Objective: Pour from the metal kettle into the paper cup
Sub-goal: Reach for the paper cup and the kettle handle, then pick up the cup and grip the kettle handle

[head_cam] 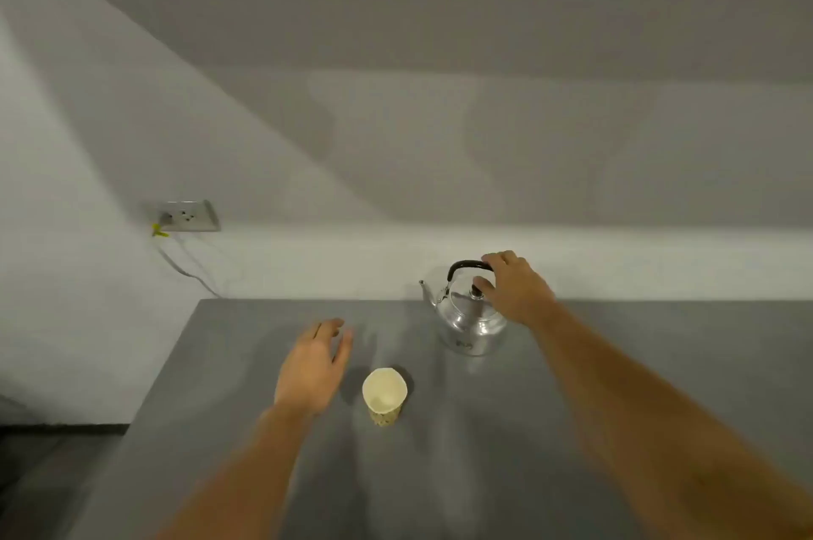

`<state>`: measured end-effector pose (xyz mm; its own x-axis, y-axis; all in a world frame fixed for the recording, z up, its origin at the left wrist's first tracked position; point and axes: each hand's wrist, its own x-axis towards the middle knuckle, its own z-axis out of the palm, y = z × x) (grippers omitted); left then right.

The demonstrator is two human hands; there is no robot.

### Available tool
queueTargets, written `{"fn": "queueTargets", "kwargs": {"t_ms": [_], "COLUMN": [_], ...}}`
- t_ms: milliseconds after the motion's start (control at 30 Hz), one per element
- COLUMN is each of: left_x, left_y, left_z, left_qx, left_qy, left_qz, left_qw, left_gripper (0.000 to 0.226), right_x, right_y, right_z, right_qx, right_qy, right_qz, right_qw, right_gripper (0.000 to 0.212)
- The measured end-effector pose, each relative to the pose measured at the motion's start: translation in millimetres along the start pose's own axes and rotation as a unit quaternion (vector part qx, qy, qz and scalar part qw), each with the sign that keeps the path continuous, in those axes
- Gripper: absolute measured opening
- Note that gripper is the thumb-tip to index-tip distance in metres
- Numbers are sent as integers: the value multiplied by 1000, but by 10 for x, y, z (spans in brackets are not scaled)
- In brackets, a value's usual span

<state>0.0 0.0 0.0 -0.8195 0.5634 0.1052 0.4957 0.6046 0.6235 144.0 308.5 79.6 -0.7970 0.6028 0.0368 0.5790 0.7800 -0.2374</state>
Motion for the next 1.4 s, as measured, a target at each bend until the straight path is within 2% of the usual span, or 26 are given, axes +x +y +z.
{"fn": "queueTargets", "kwargs": {"t_ms": [100, 200, 333, 467, 600, 733, 833, 933, 1000, 1133, 1267, 1400], "left_x": [80, 95, -38, -227, -399, -549, -617, -647, -651, -638, -608, -578], "left_y": [-121, -278, -506, -626, -675, -638, -568, -435, -321, -119, -5, 0], "left_z": [94, 228, 409, 565, 622, 645, 712, 799, 853, 965, 1052, 1094], "left_qx": [-7, -4, 12, 10, -7, -71, -79, -131, -197, -301, -332, -329], "left_qy": [7, 0, -20, -53, -115, -154, -171, -154, -130, -89, -60, -51], "left_qz": [-16, -36, -52, -71, -65, -60, -47, -73, -96, -123, -159, -181], "left_qw": [1000, 999, 998, 996, 991, 984, 981, 976, 967, 942, 928, 925], "left_gripper": [43, 38, 37, 41, 58, 84, 107, 117, 111, 86, 73, 66], "right_x": [255, 493, 642, 681, 634, 463, 331, 206, 134, 13, -92, -180], "right_y": [59, 106, 166, 145, 120, 70, 21, -29, -56, -97, -167, -261], "right_z": [109, 238, 353, 380, 391, 396, 364, 311, 272, 208, 168, 146], "right_qx": [6, 42, 120, 140, 154, 158, 158, 147, 142, 146, 134, 127], "right_qy": [-35, -67, -56, -46, -44, -29, -26, -19, -13, -14, -20, -39], "right_qz": [13, 51, 79, 96, 101, 106, 105, 95, 87, 74, 42, 16], "right_qw": [999, 996, 988, 984, 982, 981, 982, 984, 986, 986, 990, 991], "right_gripper": [58, 54, 51, 59, 65, 66, 68, 73, 77, 80, 71, 72]}}
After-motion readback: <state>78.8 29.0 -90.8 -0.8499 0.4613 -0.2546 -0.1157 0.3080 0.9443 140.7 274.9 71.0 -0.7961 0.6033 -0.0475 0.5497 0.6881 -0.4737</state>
